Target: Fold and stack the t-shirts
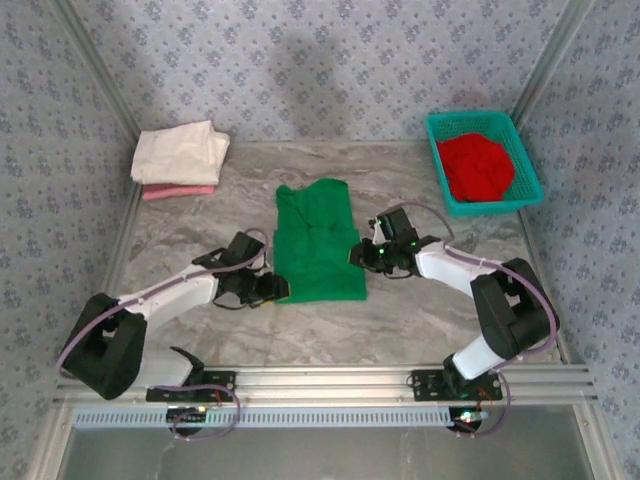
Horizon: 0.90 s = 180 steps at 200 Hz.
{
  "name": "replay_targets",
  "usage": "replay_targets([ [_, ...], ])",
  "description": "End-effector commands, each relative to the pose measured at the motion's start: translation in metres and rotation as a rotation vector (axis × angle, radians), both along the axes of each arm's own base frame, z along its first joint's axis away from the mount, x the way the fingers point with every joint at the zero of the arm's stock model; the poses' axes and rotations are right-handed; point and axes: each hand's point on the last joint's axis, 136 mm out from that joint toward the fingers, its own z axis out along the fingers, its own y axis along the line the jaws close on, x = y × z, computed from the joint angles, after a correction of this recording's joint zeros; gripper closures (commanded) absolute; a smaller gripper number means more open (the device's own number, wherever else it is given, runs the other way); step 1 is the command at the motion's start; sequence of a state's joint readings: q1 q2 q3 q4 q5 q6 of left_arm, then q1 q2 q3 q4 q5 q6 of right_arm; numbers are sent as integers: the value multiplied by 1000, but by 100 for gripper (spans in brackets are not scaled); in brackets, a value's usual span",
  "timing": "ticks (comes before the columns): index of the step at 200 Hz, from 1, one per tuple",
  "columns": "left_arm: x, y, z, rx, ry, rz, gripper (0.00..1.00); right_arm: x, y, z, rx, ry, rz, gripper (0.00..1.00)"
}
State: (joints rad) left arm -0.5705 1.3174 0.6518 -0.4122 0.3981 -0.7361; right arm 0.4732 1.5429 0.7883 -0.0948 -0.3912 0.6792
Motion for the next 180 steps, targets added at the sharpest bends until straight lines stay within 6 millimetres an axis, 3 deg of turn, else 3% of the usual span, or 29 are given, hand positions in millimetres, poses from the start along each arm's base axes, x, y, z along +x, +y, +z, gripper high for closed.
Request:
replay_targets([
  [1, -9, -3, -2, -21, 49, -15, 53, -9, 3, -11, 4, 29, 35, 76],
  [79, 6, -6, -17, 10, 35, -9, 52, -13, 2, 0, 12, -22, 36, 74],
  [180, 25, -4, -10, 50, -1, 7, 57, -22, 1, -3, 21, -23, 38, 75],
])
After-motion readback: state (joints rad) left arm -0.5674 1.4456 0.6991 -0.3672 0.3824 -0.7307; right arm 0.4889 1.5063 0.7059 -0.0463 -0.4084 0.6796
